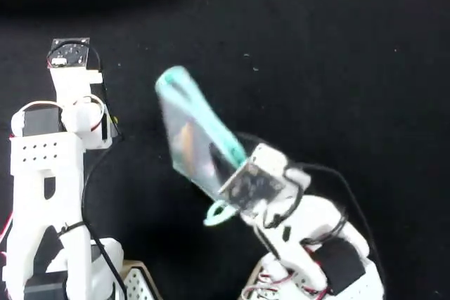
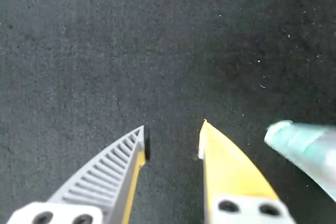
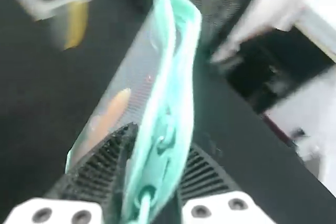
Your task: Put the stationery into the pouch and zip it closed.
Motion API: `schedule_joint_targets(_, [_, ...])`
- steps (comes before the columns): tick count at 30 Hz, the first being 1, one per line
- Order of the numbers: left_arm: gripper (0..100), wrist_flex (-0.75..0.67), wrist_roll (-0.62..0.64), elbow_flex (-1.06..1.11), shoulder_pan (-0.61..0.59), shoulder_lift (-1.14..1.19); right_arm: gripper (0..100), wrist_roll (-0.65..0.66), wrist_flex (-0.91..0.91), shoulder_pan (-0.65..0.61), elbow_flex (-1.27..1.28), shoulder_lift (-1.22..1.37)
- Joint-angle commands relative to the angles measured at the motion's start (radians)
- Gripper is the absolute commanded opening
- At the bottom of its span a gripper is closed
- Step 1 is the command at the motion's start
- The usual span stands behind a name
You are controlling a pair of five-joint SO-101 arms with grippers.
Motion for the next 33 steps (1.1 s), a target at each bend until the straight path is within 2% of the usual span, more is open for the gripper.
schedule_joint_targets(1, [18,-0.005,-0.006,-0.013,0.013,-0.006,1.1,-0.071,-0.103,0.054,-0.004,-0.005])
schedule_joint_targets(4, [18,-0.005,-0.006,-0.015,0.015,-0.006,1.1,-0.107,-0.101,-0.003,-0.002,0.002])
schedule_joint_targets(10, [18,-0.005,-0.006,0.002,0.047,-0.006,2.2,-0.1,-0.048,-0.143,0.102,0.004])
schedule_joint_targets(14, [18,-0.006,-0.008,0.03,0.131,-0.006,14.1,-0.1,0.017,-0.147,0.148,0.002])
schedule_joint_targets(20, [18,-0.014,-0.008,0.064,0.245,-0.005,16.9,-0.098,0.238,-0.149,-0.045,-0.005])
schedule_joint_targets(30, [18,-0.014,-0.006,0.065,0.251,-0.006,16.7,-0.097,0.555,-0.147,-0.323,0.004])
schedule_joint_targets(33, [18,-0.014,-0.008,0.067,0.249,-0.006,12.2,-0.075,0.618,-0.147,-0.346,0.001])
